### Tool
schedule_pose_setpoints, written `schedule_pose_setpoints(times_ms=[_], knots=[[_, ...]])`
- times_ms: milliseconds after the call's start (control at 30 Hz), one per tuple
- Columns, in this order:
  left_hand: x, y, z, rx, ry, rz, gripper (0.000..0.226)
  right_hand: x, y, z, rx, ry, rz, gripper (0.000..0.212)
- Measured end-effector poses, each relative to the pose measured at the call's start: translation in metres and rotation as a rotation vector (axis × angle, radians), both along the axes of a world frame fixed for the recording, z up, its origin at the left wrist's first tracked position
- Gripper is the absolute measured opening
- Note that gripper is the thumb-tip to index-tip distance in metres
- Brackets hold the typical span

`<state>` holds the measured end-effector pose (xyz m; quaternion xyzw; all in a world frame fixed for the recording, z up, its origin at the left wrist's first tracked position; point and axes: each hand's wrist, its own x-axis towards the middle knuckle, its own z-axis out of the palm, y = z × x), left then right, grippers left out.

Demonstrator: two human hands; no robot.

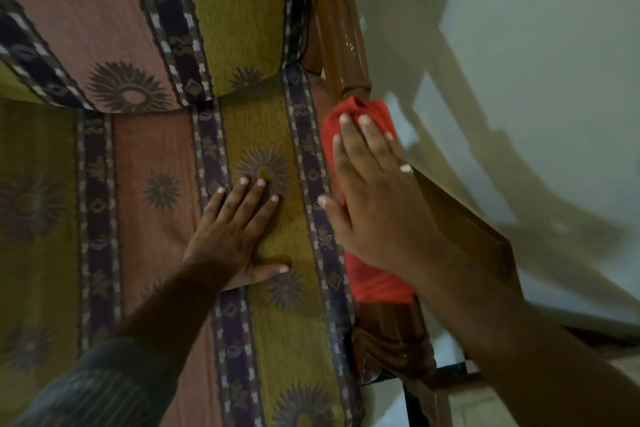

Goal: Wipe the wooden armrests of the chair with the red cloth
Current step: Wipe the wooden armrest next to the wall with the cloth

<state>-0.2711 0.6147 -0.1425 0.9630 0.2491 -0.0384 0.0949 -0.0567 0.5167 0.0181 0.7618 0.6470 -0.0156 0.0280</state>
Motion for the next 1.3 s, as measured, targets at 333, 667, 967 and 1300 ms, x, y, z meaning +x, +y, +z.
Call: schedule_pose_setpoints(times_ms=[333, 667, 967, 1300], knots=[[0.0, 0.002, -0.002, -0.039, 0.015, 0.007, 0.119, -0.02, -0.037, -0.011, 0.16, 0.283, -0.358, 0.079], [0.004, 0.017, 0.017, -0.156, 0.056, -0.056, 0.113, -0.043, -0.081, -0.006, 0.037, 0.158, -0.284, 0.065], [0.037, 0.121, 0.017, -0.01, 0.112, -0.219, 0.121, -0.01, -0.006, -0.004, 0.103, 0.105, -0.199, 0.066], [0.038, 0.116, 0.018, -0.03, 0.085, -0.187, 0.119, 0.057, 0.155, 0.0, 0.129, 0.068, -0.164, 0.068]])
